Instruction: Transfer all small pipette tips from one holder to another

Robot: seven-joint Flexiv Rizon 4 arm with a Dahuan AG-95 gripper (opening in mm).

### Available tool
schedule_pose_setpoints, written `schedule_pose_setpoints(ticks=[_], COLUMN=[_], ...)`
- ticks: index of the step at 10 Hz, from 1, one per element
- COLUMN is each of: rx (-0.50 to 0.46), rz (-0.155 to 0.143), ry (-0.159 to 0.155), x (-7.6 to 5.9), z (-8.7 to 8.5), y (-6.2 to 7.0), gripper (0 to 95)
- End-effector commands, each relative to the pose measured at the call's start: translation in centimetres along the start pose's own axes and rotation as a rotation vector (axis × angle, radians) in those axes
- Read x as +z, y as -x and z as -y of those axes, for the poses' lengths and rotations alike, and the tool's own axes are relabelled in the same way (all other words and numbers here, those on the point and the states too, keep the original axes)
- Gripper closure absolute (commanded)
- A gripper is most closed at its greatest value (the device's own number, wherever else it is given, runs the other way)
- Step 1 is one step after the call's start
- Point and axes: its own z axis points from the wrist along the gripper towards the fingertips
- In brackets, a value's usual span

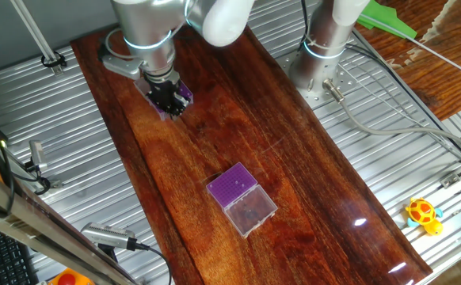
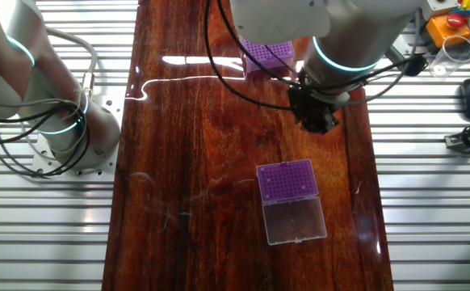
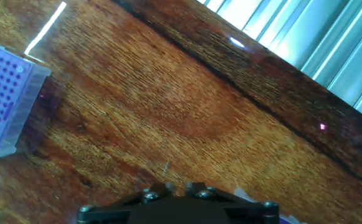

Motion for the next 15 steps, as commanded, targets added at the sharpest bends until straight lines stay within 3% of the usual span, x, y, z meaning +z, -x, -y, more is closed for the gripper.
schedule_pose_setpoints(ticks=[1, 5, 6, 11, 15], rx=[0.129, 0.126, 0.080, -0.060, -0.108], rz=[0.000, -0.001, -0.005, -0.014, -0.017], ry=[-0.027, -0.035, -0.037, -0.037, -0.041], x=[0.0, 0.0, 0.2, 0.3, 0.3], z=[-0.2, 1.0, 3.3, 9.4, 11.7], y=[-0.1, -0.6, -1.2, -2.9, -4.9], gripper=[95.0, 95.0, 95.0, 95.0, 95.0])
